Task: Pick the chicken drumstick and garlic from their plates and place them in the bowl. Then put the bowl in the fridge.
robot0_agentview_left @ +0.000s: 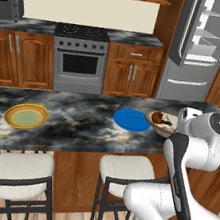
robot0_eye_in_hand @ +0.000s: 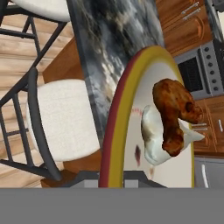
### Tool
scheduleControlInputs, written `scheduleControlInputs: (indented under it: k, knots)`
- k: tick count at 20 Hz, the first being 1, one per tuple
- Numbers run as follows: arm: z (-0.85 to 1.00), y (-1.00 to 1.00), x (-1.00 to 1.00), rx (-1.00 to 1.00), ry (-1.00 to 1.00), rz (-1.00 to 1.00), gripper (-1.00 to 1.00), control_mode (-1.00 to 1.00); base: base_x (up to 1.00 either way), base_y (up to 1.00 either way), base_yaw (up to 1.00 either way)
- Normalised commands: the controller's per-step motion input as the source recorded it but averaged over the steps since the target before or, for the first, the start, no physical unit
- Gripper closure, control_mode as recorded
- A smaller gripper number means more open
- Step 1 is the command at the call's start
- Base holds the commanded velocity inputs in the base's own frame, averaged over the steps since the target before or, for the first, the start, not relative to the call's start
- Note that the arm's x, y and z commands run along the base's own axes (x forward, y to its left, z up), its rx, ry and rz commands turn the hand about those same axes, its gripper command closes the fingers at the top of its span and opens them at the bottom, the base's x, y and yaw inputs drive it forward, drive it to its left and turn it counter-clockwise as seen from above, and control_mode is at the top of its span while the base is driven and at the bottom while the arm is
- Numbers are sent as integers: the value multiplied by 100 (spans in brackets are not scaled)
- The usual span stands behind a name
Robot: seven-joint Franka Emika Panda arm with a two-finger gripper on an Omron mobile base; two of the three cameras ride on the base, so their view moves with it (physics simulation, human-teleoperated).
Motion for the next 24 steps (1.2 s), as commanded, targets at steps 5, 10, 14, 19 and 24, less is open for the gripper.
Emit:
scheduleControlInputs:
  k: [5, 10, 14, 19, 24]
  knots:
    - [0, 0, 0, 0, 0, 0, 100, -100, 0, 0, 0]
    - [0, 0, 0, 0, 0, 0, 100, 100, 0, 0, 0]
    - [0, 0, 0, 0, 0, 0, 100, 100, 0, 0, 0]
    - [0, 0, 0, 0, 0, 0, 100, 100, 0, 0, 0]
    - [0, 0, 0, 0, 0, 0, 100, 100, -37, -5, 0]
